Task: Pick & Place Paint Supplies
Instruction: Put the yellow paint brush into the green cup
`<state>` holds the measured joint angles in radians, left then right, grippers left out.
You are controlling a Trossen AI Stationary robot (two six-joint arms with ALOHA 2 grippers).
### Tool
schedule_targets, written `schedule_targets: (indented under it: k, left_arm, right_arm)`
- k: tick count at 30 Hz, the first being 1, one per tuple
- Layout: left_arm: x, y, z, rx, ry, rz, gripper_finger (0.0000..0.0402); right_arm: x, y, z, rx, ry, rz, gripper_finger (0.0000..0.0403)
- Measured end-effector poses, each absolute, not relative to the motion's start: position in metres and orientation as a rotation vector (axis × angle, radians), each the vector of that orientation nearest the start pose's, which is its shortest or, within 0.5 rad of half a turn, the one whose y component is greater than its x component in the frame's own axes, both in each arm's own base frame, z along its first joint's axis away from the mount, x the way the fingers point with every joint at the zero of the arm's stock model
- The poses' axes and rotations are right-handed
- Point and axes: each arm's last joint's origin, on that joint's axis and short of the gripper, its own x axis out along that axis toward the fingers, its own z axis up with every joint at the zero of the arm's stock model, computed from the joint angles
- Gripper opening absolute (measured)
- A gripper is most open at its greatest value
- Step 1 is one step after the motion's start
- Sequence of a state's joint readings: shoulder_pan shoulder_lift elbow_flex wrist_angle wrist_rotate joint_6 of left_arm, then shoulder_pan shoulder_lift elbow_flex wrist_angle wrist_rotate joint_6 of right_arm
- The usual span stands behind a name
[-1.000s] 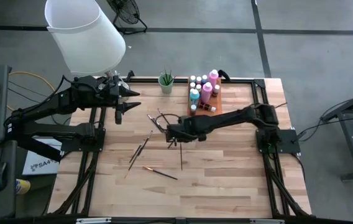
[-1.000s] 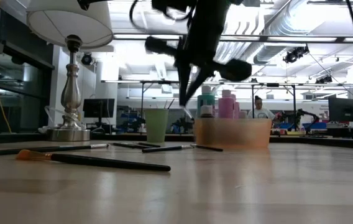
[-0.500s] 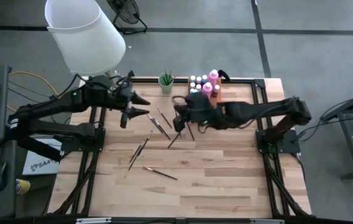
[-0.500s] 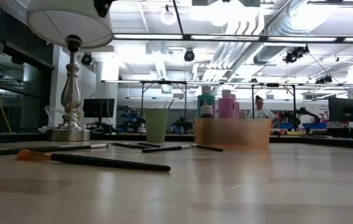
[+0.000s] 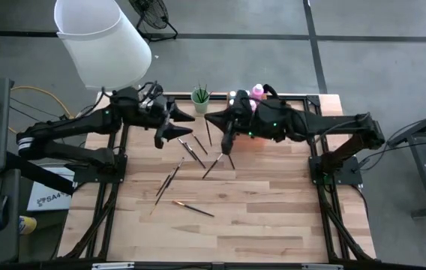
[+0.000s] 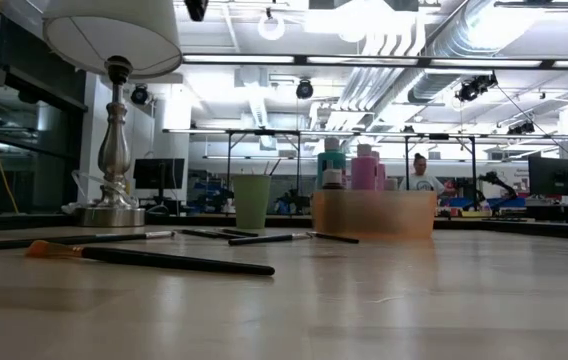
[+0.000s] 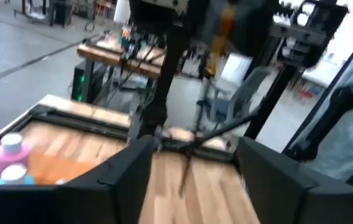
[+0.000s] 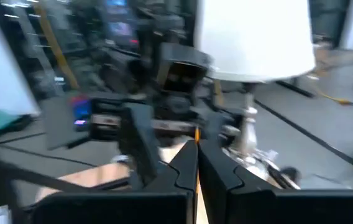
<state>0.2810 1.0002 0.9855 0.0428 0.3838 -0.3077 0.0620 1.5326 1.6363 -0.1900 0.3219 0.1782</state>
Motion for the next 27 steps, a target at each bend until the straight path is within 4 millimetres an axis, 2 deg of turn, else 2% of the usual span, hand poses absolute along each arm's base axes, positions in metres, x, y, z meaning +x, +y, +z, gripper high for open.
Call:
schedule_targets:
  k: [4, 7, 12, 17, 22, 27]
  left_arm:
    - [0.226, 0.053, 0.384, -0.358, -0.055, -0.141, 0.0283]
    - [0.235, 0.055, 0.384, -0.382, -0.085, -0.184, 0.0304]
    - [0.246, 0.05, 0.383, -0.388, -0.112, -0.231, 0.031]
    - [0.254, 0.043, 0.38, -0.358, -0.133, -0.205, 0.0307]
    - [0.255, 0.039, 0.38, -0.32, -0.146, -0.133, 0.0258]
    - [0.255, 0.039, 0.38, -0.305, -0.152, -0.117, 0.016]
  right_arm:
    - [0.343, 0.004, 0.447, 0.144, 0.04, -0.179, 0.0003]
    - [0.343, -0.002, 0.448, 0.124, 0.042, -0.155, 0.0003]
    - [0.343, -0.011, 0.449, 0.122, 0.033, -0.103, 0.0003]
    - [0.346, -0.018, 0.446, 0.125, 0.045, -0.093, 0.0004]
    - [0.347, -0.018, 0.444, 0.127, 0.053, -0.076, 0.0004]
    - [0.347, -0.017, 0.443, 0.127, 0.071, -0.073, 0.0004]
